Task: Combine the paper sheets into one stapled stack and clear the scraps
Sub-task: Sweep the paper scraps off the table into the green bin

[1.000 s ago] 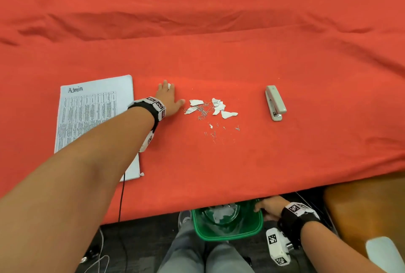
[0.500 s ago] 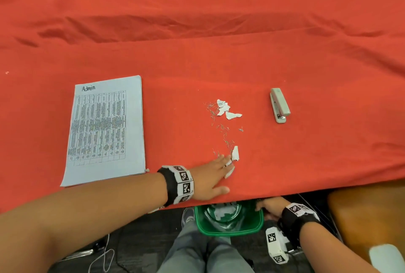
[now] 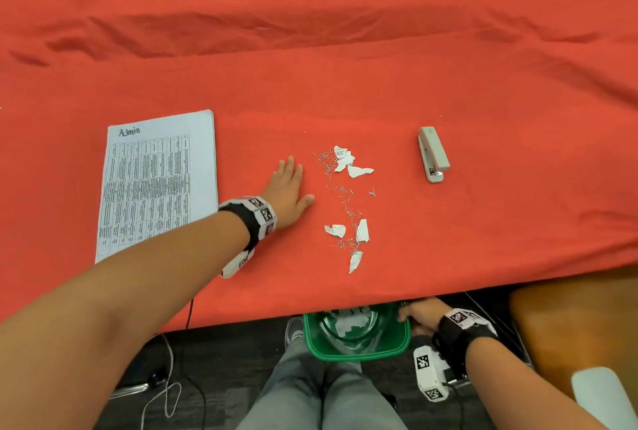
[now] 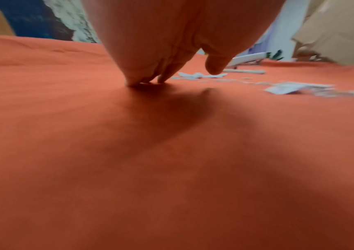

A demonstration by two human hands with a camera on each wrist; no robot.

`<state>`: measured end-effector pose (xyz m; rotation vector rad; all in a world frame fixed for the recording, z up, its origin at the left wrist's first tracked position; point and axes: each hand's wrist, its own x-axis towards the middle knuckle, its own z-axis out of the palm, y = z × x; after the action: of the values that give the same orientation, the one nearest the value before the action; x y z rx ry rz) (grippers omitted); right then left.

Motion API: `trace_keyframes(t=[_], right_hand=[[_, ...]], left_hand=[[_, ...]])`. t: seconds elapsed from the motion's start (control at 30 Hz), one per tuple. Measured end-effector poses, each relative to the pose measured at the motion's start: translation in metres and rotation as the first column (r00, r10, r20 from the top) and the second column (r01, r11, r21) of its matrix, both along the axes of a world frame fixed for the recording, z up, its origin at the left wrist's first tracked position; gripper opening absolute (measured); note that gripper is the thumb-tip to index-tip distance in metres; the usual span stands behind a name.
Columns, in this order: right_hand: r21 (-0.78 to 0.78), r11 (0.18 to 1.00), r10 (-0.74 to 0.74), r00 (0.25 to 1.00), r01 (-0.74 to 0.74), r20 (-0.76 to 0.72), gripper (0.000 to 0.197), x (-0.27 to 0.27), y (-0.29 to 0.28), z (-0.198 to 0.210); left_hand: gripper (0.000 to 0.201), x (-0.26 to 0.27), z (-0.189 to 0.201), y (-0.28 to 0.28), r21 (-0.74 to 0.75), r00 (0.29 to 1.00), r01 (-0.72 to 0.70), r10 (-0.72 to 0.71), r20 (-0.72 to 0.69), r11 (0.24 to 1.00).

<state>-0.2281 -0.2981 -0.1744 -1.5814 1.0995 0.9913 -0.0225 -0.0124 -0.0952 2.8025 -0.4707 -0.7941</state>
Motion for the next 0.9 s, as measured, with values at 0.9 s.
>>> trace_keyframes(t=[0.9], right_hand=[[0.028,1.000,-0.003,0.999,0.002,0.037,0.012,0.003,0.002,0.026]], left_hand=[[0.084,-0.090,0.012,-0.036,0.018,0.976,0.204,-0.201,-0.086,0.979]])
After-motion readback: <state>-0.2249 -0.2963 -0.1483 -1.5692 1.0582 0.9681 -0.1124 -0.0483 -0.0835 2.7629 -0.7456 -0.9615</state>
